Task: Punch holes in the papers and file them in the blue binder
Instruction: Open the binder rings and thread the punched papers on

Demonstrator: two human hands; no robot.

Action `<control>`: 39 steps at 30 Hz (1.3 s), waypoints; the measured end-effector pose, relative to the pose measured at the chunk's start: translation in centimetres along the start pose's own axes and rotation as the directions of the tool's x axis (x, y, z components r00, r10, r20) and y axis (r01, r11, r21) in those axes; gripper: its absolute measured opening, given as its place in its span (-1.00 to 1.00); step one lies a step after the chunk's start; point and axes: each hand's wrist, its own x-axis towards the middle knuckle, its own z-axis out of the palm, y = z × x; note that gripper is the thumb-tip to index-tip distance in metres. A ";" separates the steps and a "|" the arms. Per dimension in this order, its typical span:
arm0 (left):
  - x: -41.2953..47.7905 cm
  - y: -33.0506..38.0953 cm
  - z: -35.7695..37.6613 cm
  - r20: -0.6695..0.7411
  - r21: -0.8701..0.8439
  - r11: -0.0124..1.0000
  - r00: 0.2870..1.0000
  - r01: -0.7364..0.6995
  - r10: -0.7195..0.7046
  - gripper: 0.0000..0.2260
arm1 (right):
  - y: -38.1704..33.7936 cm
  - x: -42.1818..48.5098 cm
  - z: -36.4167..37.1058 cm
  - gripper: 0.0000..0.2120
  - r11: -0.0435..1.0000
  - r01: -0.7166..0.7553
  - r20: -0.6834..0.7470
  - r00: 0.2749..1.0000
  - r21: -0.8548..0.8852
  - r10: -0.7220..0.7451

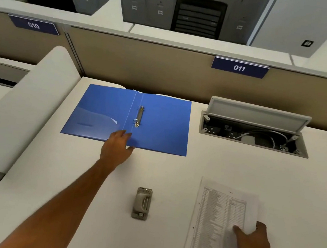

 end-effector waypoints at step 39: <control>-14.8 -3.6 4.1 -0.162 -0.153 0.952 0.957 -0.266 0.241 -0.77 | -1.5 -3.7 5.7 -0.54 0.821 0.433 -0.117 0.855 -0.371 -0.504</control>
